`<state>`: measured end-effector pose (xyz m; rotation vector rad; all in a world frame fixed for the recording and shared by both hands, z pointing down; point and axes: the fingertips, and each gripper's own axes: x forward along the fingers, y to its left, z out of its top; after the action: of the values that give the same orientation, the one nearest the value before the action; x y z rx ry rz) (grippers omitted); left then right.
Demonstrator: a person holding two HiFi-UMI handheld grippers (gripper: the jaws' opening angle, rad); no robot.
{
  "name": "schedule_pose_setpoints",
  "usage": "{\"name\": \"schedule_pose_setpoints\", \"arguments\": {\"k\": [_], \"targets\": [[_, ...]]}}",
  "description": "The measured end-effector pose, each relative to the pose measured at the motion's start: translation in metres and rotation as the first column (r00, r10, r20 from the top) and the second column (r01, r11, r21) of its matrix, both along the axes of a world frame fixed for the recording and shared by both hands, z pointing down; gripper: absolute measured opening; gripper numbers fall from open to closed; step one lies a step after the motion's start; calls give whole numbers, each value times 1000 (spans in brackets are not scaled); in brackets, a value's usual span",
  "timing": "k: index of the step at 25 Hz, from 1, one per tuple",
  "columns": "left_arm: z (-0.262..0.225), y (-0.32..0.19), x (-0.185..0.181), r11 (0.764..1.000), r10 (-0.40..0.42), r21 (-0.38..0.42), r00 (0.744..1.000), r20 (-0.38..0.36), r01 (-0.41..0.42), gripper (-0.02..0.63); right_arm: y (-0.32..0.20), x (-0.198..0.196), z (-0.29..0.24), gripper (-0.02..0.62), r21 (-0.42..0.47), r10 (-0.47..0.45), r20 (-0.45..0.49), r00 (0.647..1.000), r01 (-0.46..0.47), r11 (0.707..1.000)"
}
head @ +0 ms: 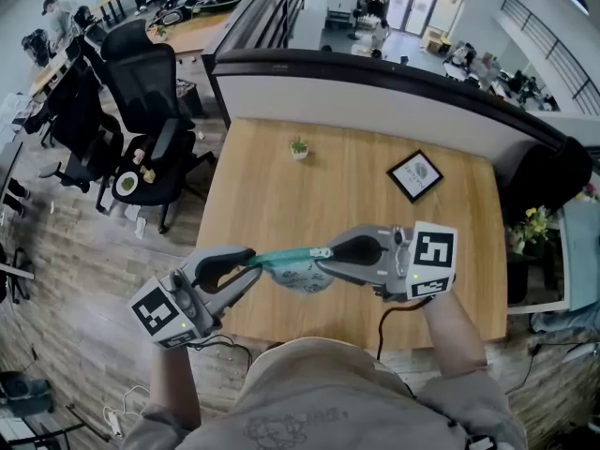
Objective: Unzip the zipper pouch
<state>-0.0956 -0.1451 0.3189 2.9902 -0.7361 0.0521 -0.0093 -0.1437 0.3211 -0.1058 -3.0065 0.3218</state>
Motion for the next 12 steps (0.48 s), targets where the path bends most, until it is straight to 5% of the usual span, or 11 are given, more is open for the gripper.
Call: {"name": "schedule_pose_setpoints", "arguments": {"k": [7,12], "targets": [[-10,2,12,1000,5,13,984,180,-8,152,-2,-3,10,14,95,73,-114,991,-62,994],[-22,6,46,993,103,38,973,208,-113,152,5,-12,18,14,102,60,-131,990,-47,994]]}}
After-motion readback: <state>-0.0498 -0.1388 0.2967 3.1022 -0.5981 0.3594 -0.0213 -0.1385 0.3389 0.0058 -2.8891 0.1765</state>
